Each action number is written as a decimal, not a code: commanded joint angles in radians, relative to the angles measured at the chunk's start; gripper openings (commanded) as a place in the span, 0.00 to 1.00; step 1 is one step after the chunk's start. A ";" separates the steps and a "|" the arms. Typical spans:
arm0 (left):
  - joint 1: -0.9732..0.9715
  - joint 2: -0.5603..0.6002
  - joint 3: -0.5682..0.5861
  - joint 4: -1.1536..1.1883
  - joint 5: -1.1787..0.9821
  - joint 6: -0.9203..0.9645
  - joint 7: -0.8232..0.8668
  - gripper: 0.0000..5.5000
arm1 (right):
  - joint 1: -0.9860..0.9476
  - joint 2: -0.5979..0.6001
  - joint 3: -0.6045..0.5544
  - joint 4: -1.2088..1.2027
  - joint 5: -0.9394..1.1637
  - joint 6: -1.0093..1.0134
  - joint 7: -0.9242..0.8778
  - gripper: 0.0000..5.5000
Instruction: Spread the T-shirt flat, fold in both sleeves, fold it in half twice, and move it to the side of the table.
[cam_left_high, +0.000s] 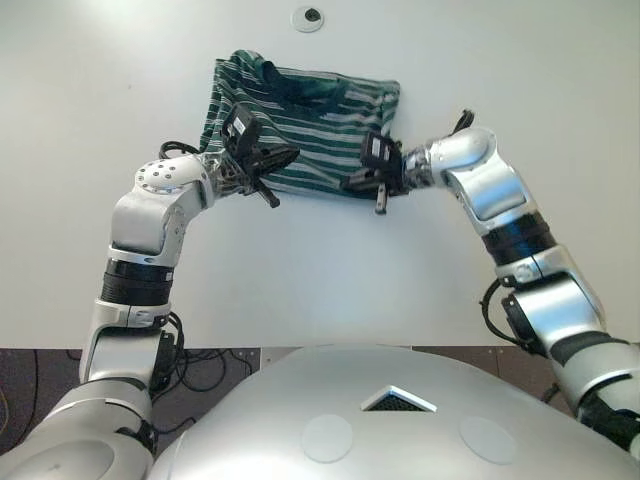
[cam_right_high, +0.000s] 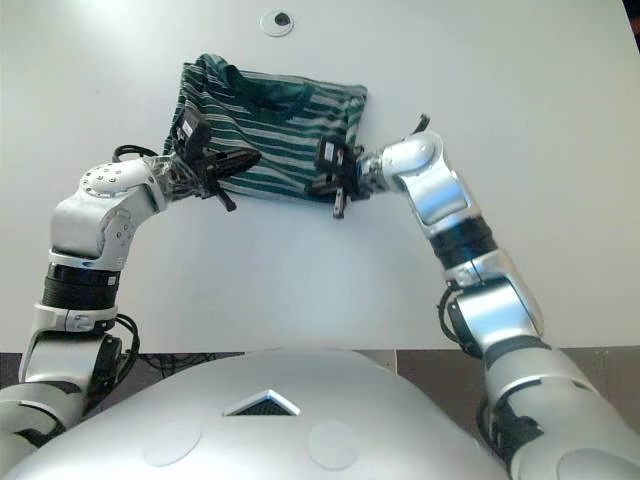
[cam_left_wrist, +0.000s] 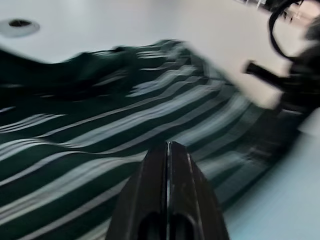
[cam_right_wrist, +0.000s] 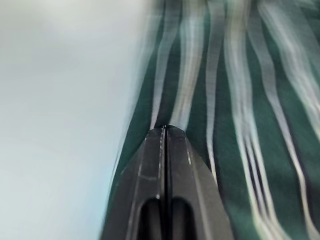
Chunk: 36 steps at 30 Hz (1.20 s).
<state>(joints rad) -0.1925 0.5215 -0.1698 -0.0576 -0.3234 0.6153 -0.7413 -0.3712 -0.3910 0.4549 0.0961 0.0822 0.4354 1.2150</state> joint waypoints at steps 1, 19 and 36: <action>0.054 0.096 -0.096 -0.032 0.105 -0.007 -0.035 0.00 | -0.020 0.030 -0.091 -0.134 0.110 0.111 -0.056 0.00; 0.092 0.236 -0.183 0.001 0.258 -0.112 -0.131 0.00 | -0.197 0.012 0.023 0.522 -0.275 -0.222 -0.341 0.00; -0.204 0.126 -0.006 0.328 0.303 -0.392 -0.053 0.03 | -0.024 -0.018 -0.253 -0.116 0.028 0.028 -0.340 0.03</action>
<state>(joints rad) -0.4877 0.6032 -0.2410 0.3621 0.0174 0.2287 -0.7845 -0.3958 -0.3961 0.2951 -0.0092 0.0904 0.4503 0.9416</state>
